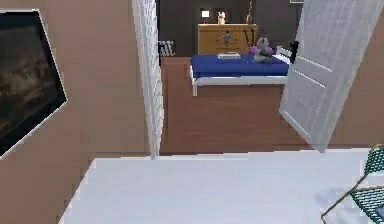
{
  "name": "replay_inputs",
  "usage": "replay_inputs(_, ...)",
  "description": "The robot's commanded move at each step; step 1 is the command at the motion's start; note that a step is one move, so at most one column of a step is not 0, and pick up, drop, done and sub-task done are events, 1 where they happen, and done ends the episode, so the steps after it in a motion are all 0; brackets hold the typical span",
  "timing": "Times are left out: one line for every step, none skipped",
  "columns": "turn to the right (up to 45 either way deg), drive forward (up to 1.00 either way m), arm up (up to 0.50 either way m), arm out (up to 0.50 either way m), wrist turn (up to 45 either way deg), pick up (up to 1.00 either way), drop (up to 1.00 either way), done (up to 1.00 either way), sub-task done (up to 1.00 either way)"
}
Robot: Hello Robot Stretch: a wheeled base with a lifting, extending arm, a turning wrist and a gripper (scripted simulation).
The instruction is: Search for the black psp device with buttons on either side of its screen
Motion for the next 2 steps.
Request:
replay_inputs(0.0, 1.00, 0.00, 0.00, 0.0, 0.00, 0.00, 0.00, 0.00)
replay_inputs(3.0, 0.00, 0.00, 0.00, 0.0, 0.00, 0.00, 0.00, 0.00)
